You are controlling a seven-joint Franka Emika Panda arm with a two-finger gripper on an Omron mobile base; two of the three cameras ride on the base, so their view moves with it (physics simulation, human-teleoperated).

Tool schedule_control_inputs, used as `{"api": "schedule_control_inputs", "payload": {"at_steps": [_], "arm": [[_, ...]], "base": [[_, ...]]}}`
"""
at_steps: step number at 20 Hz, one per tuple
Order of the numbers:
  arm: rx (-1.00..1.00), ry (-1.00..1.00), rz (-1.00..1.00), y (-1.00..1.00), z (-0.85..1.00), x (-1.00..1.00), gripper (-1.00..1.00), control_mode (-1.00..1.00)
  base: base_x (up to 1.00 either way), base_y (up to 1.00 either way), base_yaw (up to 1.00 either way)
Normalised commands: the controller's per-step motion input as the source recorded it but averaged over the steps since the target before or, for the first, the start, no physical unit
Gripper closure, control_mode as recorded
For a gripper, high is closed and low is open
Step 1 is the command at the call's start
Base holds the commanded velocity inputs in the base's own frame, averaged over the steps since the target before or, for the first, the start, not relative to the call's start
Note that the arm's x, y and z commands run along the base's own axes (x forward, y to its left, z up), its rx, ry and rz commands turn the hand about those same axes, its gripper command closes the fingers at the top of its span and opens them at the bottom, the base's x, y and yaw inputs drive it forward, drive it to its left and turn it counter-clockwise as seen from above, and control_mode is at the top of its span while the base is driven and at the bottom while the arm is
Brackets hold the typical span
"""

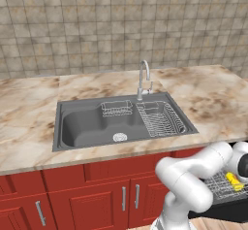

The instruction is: Pick up the cup and bowl from the counter, place them in the dishwasher, and close the dishwasher door.

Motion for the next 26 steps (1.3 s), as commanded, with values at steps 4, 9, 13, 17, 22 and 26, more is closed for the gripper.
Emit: {"api": "schedule_control_inputs", "payload": {"at_steps": [4,9,13,17,22,26], "arm": [[-0.06,-0.2,0.0,-0.25,0.34,-0.54,-1.0,-1.0],[-0.04,-0.17,0.0,-0.06,0.59,-0.42,-1.0,-1.0],[-0.03,-0.08,0.0,0.0,0.41,-0.13,-1.0,-1.0],[-0.06,0.0,0.0,0.0,0.46,0.0,-1.0,-1.0],[-0.04,0.0,0.0,0.05,0.59,0.11,-1.0,-1.0],[-0.01,0.02,-0.01,0.16,0.58,0.28,-1.0,-1.0]], "base": [[0.0,0.0,0.0],[0.0,0.0,0.0],[0.0,0.0,0.0],[0.0,0.0,0.0],[0.0,0.0,0.0],[0.0,0.0,0.0]]}}
